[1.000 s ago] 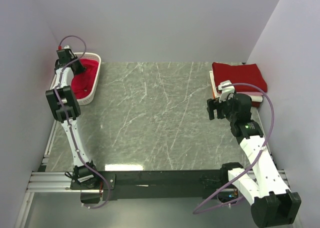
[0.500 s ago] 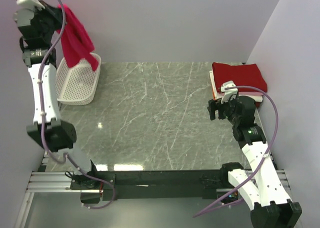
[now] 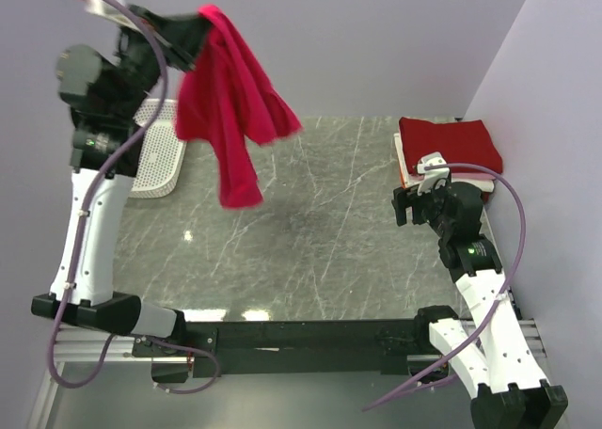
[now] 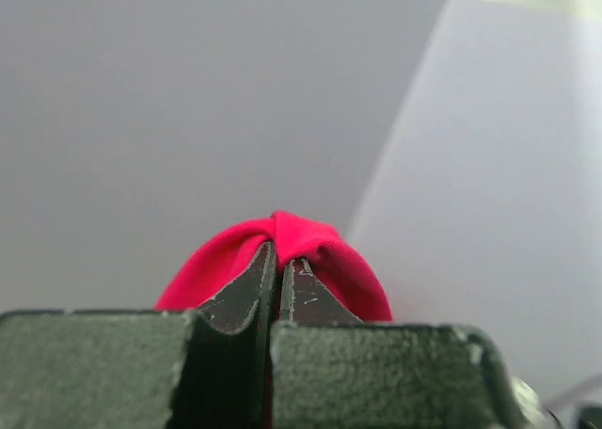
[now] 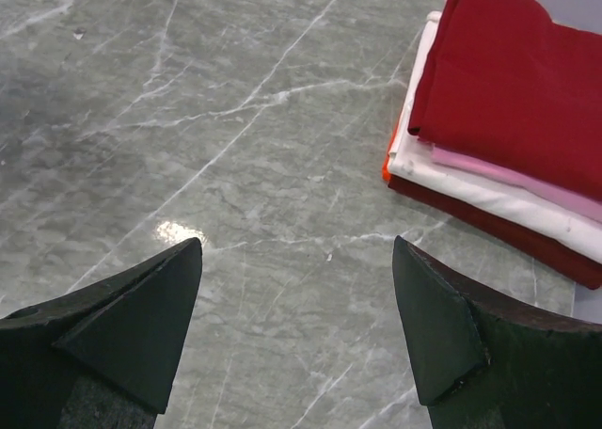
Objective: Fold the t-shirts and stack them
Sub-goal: Move the tshirt to the center of the board, then flatten the tshirt out
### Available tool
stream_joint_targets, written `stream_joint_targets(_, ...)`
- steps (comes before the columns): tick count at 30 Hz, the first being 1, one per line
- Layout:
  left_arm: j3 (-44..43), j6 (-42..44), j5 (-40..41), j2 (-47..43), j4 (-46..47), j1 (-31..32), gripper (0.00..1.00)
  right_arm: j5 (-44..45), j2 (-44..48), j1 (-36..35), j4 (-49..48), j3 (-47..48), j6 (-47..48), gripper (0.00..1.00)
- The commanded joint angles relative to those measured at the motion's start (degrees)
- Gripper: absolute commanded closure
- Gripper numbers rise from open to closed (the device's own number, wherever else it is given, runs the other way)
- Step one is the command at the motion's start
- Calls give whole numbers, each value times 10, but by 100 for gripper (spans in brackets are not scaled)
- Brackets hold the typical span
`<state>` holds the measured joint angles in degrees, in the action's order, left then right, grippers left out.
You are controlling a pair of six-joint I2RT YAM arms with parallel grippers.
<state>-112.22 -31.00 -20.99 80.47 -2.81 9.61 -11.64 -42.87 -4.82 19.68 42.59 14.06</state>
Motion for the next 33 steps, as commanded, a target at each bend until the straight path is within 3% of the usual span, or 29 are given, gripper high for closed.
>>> stream_joint_targets(1,93,-37,-21,-29,61,71,100,12,9,8,-25,-7,8,12)
stream_joint_targets(9,365,-49,-5,-54,95,161,99,22,7,15,-26,-9,11,12)
stream_joint_targets(11,451,-18,57,-51,54,167,66,16,3,17,-24,-8,13,12)
stream_joint_targets(13,483,6,195,-21,-51,168,35,-16,-5,18,-5,-10,27,11)
stream_joint_targets(16,560,51,255,-41,-55,168,25,-136,-25,18,52,-5,80,11)
stream_joint_targets(18,586,69,256,-89,-57,168,23,-228,-43,15,81,1,119,12)
stream_joint_targets(21,601,75,180,-126,-75,168,19,-305,-70,-4,117,4,175,19)
stream_joint_targets(23,610,57,91,-127,-88,172,21,-310,-84,-17,115,7,191,19)
stream_joint_targets(26,657,32,42,-144,-85,209,25,-300,-127,-41,126,48,205,19)
stream_joint_targets(29,718,-6,37,-165,-59,255,30,-310,-206,-41,161,108,238,19)
stream_joint_targets(33,747,-34,102,-154,-48,340,32,-319,-351,-41,193,191,222,24)
